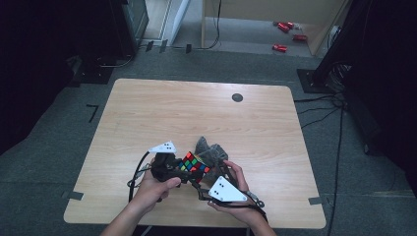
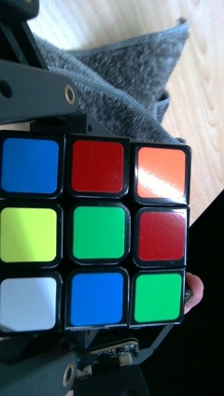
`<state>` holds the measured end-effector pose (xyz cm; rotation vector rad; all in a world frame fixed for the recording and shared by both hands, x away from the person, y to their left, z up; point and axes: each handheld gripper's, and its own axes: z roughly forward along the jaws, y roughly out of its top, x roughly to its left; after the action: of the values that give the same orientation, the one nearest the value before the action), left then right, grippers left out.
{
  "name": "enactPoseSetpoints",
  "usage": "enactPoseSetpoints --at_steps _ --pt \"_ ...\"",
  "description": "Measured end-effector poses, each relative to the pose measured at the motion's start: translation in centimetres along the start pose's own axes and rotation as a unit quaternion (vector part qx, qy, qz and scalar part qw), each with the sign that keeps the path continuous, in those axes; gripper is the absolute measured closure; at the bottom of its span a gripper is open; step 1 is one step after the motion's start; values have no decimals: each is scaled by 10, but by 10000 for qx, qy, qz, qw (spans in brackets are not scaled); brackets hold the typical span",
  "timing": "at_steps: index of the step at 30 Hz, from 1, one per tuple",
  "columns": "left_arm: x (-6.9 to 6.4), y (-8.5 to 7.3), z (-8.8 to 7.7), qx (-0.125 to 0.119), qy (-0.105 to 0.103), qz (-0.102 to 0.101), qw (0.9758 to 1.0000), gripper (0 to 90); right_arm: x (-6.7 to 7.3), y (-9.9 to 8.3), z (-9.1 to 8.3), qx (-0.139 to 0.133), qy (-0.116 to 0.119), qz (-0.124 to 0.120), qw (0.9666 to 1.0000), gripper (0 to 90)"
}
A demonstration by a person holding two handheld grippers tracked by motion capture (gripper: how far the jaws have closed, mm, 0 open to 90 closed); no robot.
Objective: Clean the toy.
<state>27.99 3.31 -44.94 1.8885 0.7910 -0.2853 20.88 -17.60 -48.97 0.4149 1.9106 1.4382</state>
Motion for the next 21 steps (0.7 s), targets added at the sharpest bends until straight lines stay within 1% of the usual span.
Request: enactPoseSetpoints --at_steps 1,4,5,8,11,14,17,18,21 --pt "1 0 0 8 -45 -77 10000 346 1 0 0 -16 -9 -57 10000 321" --pt "4 -1 1 40 -201 -232 9995 346 2 0 0 -35 -38 -77 10000 315" --pt "4 -1 2 44 -234 -264 9994 345 3 0 0 -52 -50 -122 9999 321" --pt "5 -1 3 52 -290 -346 9990 345 3 0 0 -60 -65 -143 9999 334" --pt "6 -1 3 61 -323 -354 9988 344 3 1 0 -55 -57 -203 9998 339" --pt "7 -1 3 91 -344 -311 9989 341 2 1 0 -21 -18 -176 9998 341" --pt "5 -1 3 97 -330 -156 9993 322 -1 1 -2 -7 50 -175 9998 344" --pt "5 -1 2 87 -339 -88 9993 322 -1 1 -2 -7 50 -175 9998 344" --pt "4 0 0 -23 -383 23 9993 302 -4 2 -4 -30 76 -99 9999 345"
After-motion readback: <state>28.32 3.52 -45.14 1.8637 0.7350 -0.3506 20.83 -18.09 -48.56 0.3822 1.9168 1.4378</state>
